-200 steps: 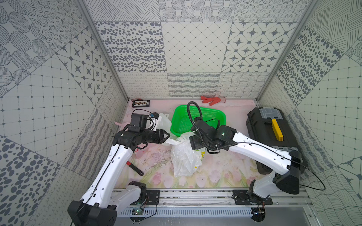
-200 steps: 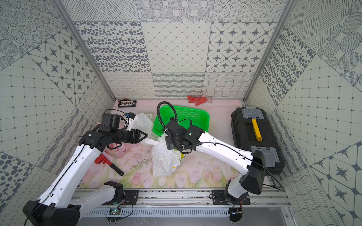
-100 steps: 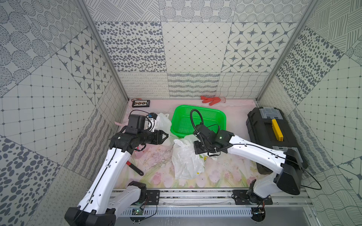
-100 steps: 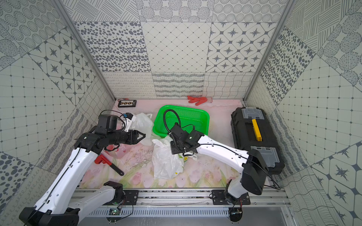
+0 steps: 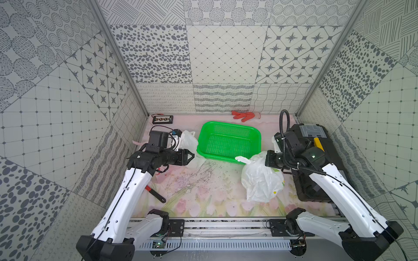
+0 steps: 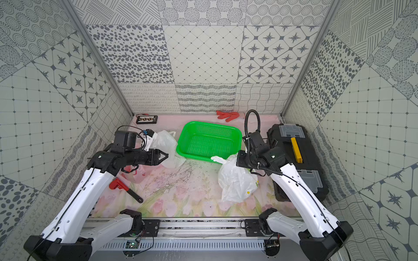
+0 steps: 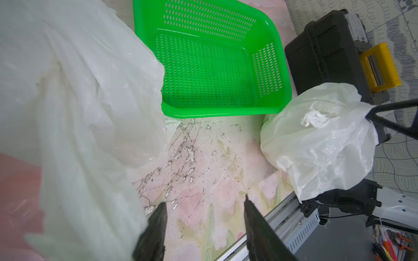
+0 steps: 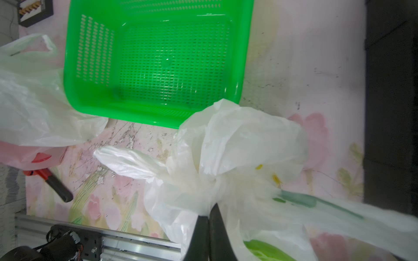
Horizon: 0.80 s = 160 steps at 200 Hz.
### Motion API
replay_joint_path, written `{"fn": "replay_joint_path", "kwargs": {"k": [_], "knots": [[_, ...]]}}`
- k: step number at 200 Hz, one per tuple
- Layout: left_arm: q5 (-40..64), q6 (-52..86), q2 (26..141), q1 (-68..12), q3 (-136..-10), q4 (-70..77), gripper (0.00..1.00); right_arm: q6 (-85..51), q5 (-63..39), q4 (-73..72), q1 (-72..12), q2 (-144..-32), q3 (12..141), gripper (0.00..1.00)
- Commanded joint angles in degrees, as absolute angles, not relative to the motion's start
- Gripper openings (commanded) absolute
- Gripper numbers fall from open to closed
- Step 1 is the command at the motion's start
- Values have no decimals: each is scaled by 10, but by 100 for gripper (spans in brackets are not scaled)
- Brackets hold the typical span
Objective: Place the pears into plastic bags & tie knots
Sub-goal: Move the plastic bag to the center of the board.
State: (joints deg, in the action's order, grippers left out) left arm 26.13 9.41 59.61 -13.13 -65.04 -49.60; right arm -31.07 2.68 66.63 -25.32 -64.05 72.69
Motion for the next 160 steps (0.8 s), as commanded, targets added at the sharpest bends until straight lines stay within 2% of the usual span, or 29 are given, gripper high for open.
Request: {"fn": "replay_joint_path", "kwargs": {"k": [1,45,52,65,69,82,101,119,136,160], "knots": [[279,98,598,-130,-643,-464,54,-214,62,662,-209,-673,756,0],[255,92,590,-130,-643,-472,54,-162,99,594,-157,-722,769,0],[239,88,584,-130,-641,-473,54,-165,97,590,-157,-725,762,7],[191,85,568,-130,-634,-467,54,-185,94,594,-159,-721,757,40],[175,85,562,-130,-631,-464,54,-192,99,599,-161,-716,759,48],[120,78,540,-130,-620,-449,55,-209,141,622,-179,-703,775,64],[53,60,501,-130,-589,-403,57,-232,213,660,-232,-695,808,72],[35,4,476,-130,-530,-318,59,-260,220,620,-273,-681,787,78],[-81,26,486,-129,-494,-229,63,-263,216,471,-273,-631,683,85],[-294,34,500,-126,-416,-79,62,-182,271,131,-251,-522,433,98]]}}
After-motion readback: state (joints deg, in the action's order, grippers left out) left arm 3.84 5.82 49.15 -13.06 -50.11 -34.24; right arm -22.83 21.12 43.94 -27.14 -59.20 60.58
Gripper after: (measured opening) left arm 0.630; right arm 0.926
